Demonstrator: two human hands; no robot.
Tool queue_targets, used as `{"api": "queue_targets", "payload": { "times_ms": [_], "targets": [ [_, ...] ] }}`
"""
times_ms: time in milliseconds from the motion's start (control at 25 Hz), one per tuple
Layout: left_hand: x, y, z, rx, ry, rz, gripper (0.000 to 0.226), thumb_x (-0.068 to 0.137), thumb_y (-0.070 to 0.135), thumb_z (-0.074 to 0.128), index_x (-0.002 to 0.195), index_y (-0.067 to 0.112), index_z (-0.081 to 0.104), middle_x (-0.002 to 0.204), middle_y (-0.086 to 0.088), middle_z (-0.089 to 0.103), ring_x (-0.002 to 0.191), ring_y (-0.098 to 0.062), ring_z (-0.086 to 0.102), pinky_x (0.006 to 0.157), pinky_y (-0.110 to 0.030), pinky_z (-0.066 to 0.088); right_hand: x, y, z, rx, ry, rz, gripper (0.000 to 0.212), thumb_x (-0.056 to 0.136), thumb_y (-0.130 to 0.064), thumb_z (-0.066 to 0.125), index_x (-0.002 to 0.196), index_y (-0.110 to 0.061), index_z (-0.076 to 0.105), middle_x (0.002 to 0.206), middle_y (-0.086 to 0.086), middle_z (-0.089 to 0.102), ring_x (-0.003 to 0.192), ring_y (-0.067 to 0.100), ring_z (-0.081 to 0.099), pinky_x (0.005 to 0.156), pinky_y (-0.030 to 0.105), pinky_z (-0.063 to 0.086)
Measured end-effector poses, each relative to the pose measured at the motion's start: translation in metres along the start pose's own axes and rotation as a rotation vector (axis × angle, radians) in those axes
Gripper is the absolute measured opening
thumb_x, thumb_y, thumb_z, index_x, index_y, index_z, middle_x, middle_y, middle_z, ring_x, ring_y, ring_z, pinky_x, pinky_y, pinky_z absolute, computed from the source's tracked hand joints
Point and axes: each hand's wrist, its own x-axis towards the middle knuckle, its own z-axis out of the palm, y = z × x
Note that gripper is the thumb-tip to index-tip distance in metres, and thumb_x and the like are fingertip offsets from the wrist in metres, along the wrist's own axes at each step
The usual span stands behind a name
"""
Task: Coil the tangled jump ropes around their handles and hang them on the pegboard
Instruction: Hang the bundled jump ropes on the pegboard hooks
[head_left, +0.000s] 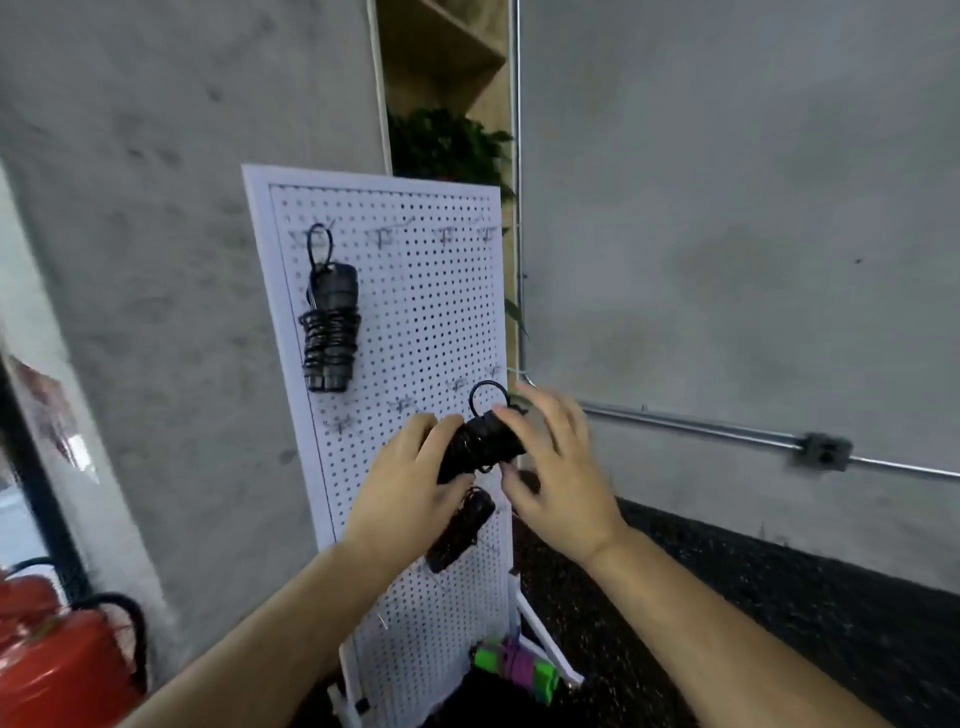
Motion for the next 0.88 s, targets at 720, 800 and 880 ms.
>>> {"api": "queue_targets", "payload": {
  "times_ms": [720,800,880],
  "targets": [
    [0.156,-0.036,-0.088,0.184,0.171,-0.035,0.057,0.1,0.032,0.054,0.152,0.017,0.037,0.138,-0.002,0.051,0.118,-0.021,0.052,0.102,-0.037,0.046,0.227,-0.033,0.015,0.848,0.193,0.515,0.045,0.097,-0.026,0.063,0.139,-0.039,0.052,0.13,-0.005,0.059,0.112,0.009,0.062,0.101,0.036,0.053],
    [0.16,-0.041,-0.087,0.188,0.162,-0.067,0.057,0.101,0.032,0.053,0.153,0.018,0.036,0.136,-0.003,0.05,0.117,-0.021,0.052,0.1,-0.037,0.047,0.237,-0.028,0.02,0.838,0.153,0.507,0.044,0.096,-0.03,0.063,0.136,-0.044,0.053,0.132,-0.004,0.059,0.117,0.011,0.06,0.103,0.037,0.052],
    [0.161,-0.045,-0.082,0.191,0.119,-0.103,0.054,0.101,0.031,0.052,0.15,0.018,0.038,0.132,-0.004,0.05,0.114,-0.023,0.054,0.096,-0.038,0.048,0.24,-0.025,0.027,0.82,0.078,0.524,0.046,0.097,-0.03,0.062,0.139,-0.044,0.051,0.136,-0.004,0.057,0.122,0.013,0.058,0.105,0.036,0.05]
  ]
}}
